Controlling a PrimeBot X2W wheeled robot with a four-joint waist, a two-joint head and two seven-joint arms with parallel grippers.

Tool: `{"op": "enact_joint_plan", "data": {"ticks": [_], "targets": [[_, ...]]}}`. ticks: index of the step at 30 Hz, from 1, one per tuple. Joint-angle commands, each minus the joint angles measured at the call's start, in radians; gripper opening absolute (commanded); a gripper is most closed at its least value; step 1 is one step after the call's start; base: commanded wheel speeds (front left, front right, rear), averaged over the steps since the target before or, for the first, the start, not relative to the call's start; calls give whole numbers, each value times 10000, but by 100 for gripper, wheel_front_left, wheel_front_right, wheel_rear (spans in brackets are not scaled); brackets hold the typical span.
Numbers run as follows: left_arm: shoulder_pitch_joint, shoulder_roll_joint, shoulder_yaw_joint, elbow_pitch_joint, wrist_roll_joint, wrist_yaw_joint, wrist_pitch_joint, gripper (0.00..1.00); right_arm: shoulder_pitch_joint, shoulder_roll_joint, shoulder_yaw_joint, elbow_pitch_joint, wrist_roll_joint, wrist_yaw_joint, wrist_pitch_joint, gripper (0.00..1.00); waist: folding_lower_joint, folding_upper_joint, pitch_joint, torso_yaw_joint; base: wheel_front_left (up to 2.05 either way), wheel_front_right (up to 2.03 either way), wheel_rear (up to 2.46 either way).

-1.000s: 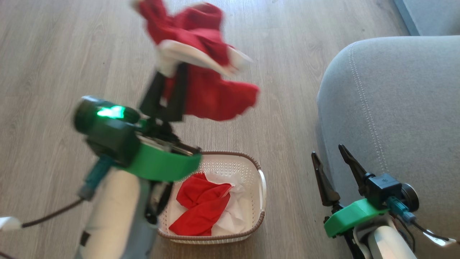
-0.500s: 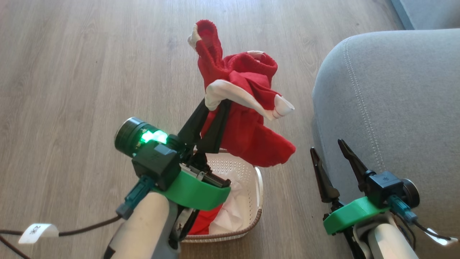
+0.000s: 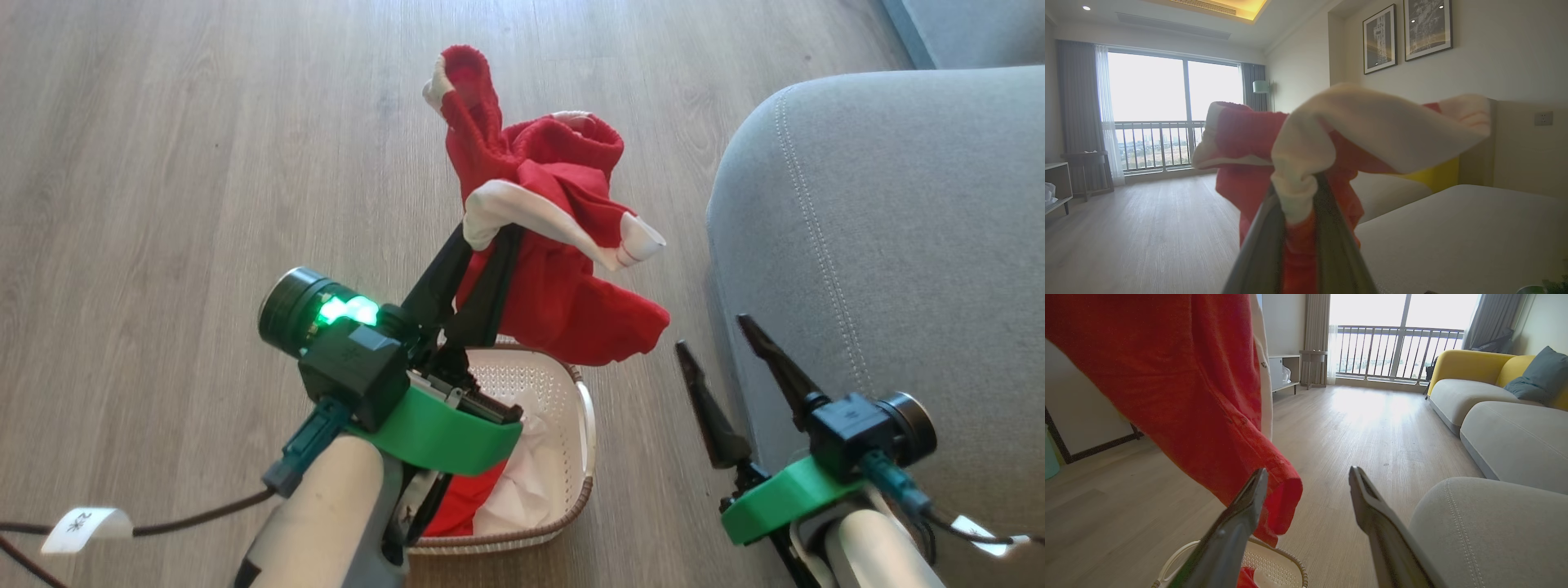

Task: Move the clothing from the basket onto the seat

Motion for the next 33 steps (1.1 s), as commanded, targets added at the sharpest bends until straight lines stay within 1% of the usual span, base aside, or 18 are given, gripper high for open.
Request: {"op": "enact_joint_plan", "data": {"ticks": [1,7,11,17,26,31,33], "targets": [[-339,65,419,-279,-26,68,-45,0,-296,-338,510,-530,-127,69,-24,100,0,0,-8,-11,0,0,0],[-408,65,426,-328,-29,107,-45,0,-307,-1047,1529,-1570,-666,69,-24,100,0,0,97,-34,0,0,0],[-491,64,312,-303,-32,87,-45,0,-637,-1296,2096,-1804,-1135,69,-24,100,0,0,210,-28,0,0,0],[-720,64,-43,-361,-173,165,-45,0,-1255,-1274,2659,-1369,-1857,69,-24,100,0,0,395,128,0,0,0],[-1160,64,-939,-620,-432,245,-45,0,-2003,-1136,3157,-948,-2141,69,-24,100,0,0,575,410,0,0,0],[-1231,64,-1253,-660,-467,267,-45,0,-2234,-1071,3167,-882,-2152,69,-24,100,0,0,601,442,0,0,0],[-1254,64,-1411,-663,-500,284,-45,0,-2304,-921,2890,-966,-2338,69,-24,100,0,0,606,462,0,0,0]]}}
